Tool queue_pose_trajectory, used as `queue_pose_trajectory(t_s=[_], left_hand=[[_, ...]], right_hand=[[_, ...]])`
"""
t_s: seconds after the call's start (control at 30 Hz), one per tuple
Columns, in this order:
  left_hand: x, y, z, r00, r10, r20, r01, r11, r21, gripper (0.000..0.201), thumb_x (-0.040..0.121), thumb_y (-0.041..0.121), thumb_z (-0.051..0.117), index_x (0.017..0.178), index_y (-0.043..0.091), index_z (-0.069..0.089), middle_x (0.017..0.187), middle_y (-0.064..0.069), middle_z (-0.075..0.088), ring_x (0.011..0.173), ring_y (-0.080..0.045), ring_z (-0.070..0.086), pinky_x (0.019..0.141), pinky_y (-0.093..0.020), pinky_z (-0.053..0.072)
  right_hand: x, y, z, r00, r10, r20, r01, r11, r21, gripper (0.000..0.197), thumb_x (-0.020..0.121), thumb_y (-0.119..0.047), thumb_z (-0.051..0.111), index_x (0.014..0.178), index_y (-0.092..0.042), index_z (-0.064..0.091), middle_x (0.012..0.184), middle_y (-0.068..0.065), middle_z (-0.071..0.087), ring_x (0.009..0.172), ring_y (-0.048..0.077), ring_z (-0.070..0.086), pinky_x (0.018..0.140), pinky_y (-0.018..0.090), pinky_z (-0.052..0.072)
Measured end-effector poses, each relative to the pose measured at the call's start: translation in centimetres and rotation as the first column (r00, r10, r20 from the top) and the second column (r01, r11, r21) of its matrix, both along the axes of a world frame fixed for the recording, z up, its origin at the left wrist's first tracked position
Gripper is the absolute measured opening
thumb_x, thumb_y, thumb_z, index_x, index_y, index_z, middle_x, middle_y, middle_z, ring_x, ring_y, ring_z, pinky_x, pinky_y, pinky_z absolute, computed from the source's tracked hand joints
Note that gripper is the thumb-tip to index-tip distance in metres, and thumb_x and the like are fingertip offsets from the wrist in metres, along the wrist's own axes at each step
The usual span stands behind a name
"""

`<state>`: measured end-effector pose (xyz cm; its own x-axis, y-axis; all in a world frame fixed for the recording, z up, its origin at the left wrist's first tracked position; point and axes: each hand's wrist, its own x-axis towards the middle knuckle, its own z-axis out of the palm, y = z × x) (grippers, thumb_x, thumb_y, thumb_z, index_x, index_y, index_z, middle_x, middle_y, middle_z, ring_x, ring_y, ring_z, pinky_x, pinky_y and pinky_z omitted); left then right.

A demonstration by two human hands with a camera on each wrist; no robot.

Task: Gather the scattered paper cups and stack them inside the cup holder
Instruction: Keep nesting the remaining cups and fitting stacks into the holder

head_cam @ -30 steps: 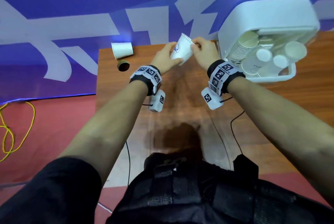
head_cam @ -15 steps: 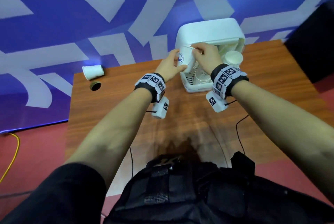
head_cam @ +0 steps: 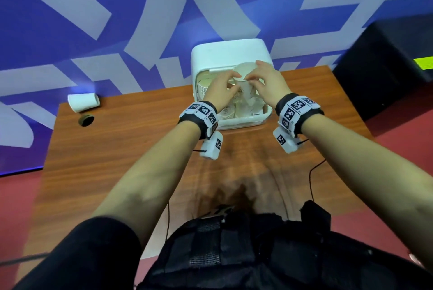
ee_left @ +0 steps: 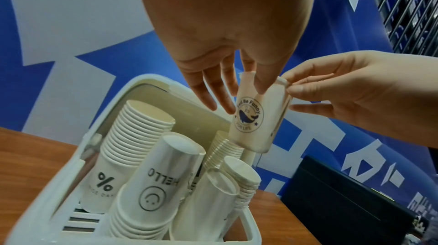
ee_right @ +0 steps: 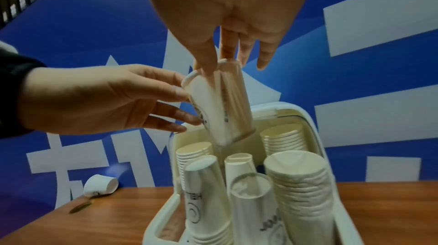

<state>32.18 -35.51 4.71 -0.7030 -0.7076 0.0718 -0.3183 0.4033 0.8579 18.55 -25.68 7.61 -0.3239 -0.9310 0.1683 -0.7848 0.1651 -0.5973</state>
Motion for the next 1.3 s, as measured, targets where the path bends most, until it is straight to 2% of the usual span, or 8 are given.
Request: queue_pose_trajectory(t_s=[0.07,0.17,0.5,0.7,0.8,0.9,1.13,1.3], left_hand=[[-1.7,0.3,-0.4,1.0,0.004,-0.012,-0.005,1.0,-0.03,0.015,0.089,0.014,0.06,0.104,0.01,0.063,0.105,-0.002,0.061,0.083,-0.012,0.062,0.08,-0.028,0.051],[-4.0,0.9,-1.3,1.0,0.012,0.008,-0.011,0.996,-0.089,0.009,0.086,0.014,0.061,0.094,0.011,0.065,0.103,-0.001,0.056,0.092,-0.02,0.061,0.089,-0.036,0.05],[-7.1,1.4,-3.7,0.979,0.022,0.202,0.016,0.982,-0.186,0.018,0.092,0.023,0.058,0.102,0.014,0.068,0.127,-0.003,0.052,0.114,-0.017,0.05,0.088,-0.025,0.038],[-7.9,0.7,-4.1,0.984,0.021,0.175,0.021,0.971,-0.238,0.023,0.095,0.026,0.055,0.108,0.012,0.069,0.131,-0.004,0.054,0.12,-0.021,0.049,0.095,-0.026,0.036],[-7.9,0.8,-4.2,0.993,0.025,0.115,0.01,0.958,-0.288,0.02,0.094,0.023,0.058,0.102,0.01,0.071,0.131,-0.004,0.056,0.118,-0.02,0.051,0.091,-0.02,0.033],[-7.6,1.1,-4.9,0.999,0.004,0.039,0.01,0.938,-0.346,0.016,0.093,0.02,0.059,0.096,0.009,0.07,0.129,-0.003,0.058,0.113,-0.018,0.055,0.085,-0.02,0.038],[-7.4,1.2,-5.5,1.0,0.002,-0.003,-0.003,0.905,-0.426,0.013,0.089,0.017,0.062,0.092,0.008,0.071,0.126,-0.004,0.06,0.111,-0.02,0.056,0.085,-0.023,0.042],[-7.2,0.9,-6.5,0.995,-0.026,0.098,0.064,0.913,-0.404,0.016,0.089,0.015,0.061,0.096,0.009,0.073,0.13,-0.005,0.058,0.113,-0.026,0.053,0.094,-0.034,0.043]], right_hand=[[-1.9,0.6,-0.3,1.0,0.004,-0.012,-0.004,1.0,-0.005,0.019,0.091,0.0,0.053,0.1,-0.004,0.07,0.112,0.008,0.066,0.138,0.026,0.032,0.112,0.028,0.021],[-4.3,1.4,-1.1,0.999,0.009,-0.051,-0.009,1.0,0.0,0.02,0.088,0.002,0.053,0.097,-0.005,0.07,0.111,0.008,0.066,0.135,0.027,0.036,0.112,0.033,0.026],[-8.0,2.1,-4.4,0.996,0.033,-0.083,-0.029,0.998,0.053,0.019,0.087,0.002,0.054,0.097,-0.003,0.07,0.115,0.01,0.065,0.132,0.025,0.04,0.106,0.032,0.031],[-8.9,1.7,-5.2,0.997,0.013,-0.076,-0.018,0.997,-0.072,0.026,0.083,0.004,0.054,0.103,-0.005,0.069,0.126,0.013,0.06,0.126,0.03,0.048,0.102,0.028,0.033],[-9.2,1.6,-5.4,0.997,0.012,-0.072,-0.021,0.992,-0.125,0.023,0.082,0.005,0.054,0.098,-0.002,0.069,0.122,0.016,0.062,0.125,0.032,0.049,0.102,0.025,0.03],[-9.4,1.8,-5.9,0.993,0.033,-0.115,-0.051,0.987,-0.154,0.021,0.082,0.006,0.052,0.092,-0.001,0.068,0.11,0.015,0.067,0.126,0.031,0.049,0.106,0.03,0.033],[-9.4,2.1,-6.2,0.981,0.09,-0.169,-0.114,0.984,-0.14,0.033,0.086,-0.01,0.035,0.09,-0.001,0.067,0.095,0.013,0.066,0.128,0.029,0.047,0.115,0.037,0.026],[-9.7,2.2,-7.6,0.967,0.109,-0.232,-0.129,0.989,-0.073,0.018,0.085,0.004,0.052,0.09,-0.001,0.069,0.094,0.016,0.069,0.128,0.032,0.048,0.114,0.037,0.024]])
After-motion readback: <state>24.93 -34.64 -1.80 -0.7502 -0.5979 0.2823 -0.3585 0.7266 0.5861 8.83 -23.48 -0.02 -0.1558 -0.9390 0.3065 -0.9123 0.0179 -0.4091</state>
